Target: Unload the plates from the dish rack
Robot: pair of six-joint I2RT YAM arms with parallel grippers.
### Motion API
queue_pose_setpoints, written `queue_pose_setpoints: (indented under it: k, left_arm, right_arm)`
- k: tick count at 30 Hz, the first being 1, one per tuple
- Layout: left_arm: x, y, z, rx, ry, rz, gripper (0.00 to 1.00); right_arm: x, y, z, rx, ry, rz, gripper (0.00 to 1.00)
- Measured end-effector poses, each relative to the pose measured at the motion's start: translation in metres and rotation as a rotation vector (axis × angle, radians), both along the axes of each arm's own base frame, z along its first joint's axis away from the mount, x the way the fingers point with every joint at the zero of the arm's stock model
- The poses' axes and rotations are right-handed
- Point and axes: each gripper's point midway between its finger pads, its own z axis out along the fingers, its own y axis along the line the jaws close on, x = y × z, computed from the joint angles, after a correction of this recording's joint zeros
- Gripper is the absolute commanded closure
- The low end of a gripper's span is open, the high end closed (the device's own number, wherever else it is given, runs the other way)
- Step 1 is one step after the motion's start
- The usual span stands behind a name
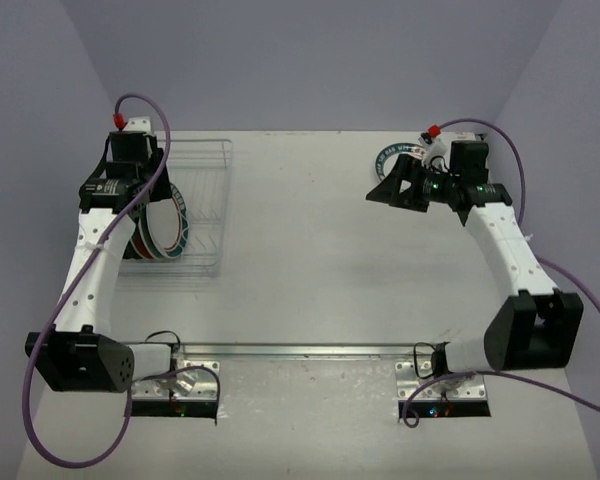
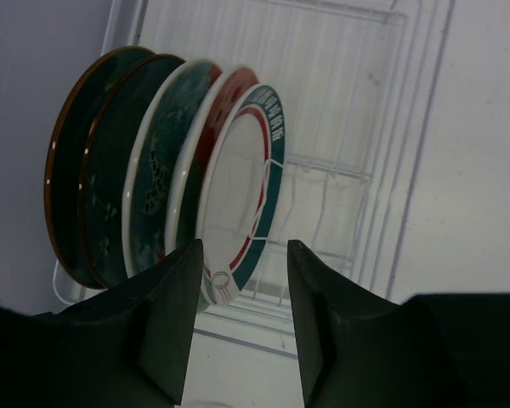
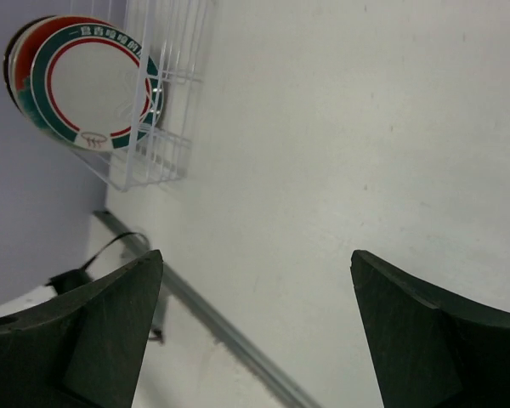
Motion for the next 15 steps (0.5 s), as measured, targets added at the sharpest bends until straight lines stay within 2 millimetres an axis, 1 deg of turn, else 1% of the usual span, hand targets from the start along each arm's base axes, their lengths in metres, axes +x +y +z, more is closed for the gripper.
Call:
queue_pose_setpoints:
  k: [3,5,6,8,11,15]
  left_arm:
    - [0.002,0.014,-0.013,0.035,0.052,0.045,0.60]
    - [0.004,0.018,-0.021,0.052,0.081,0.058,0.59]
    - [0.005,0.019,-0.024,0.058,0.094,0.063,0.58]
    - [0.007,0.022,-0.031,0.070,0.118,0.070,0.57]
    - [0.010,0.026,-0.040,0.090,0.152,0.074,0.56]
    - [0.010,0.031,-0.045,0.124,0.174,0.083,0.54]
  right_arm:
    - [-0.018,0.010,0.029,-0.096,-0.217,0.047,0.09]
    - [-0.023,0.008,0.040,-0.141,-0.310,0.051,0.09]
    - [-0.022,0.006,0.041,-0.161,-0.333,0.043,0.09]
    - [-0.019,0.000,0.038,-0.195,-0.354,0.029,0.09]
    - [-0.017,-0.006,0.022,-0.231,-0.335,0.021,0.09]
    - [-0.019,-0.008,0.004,-0.253,-0.299,0.023,0.09]
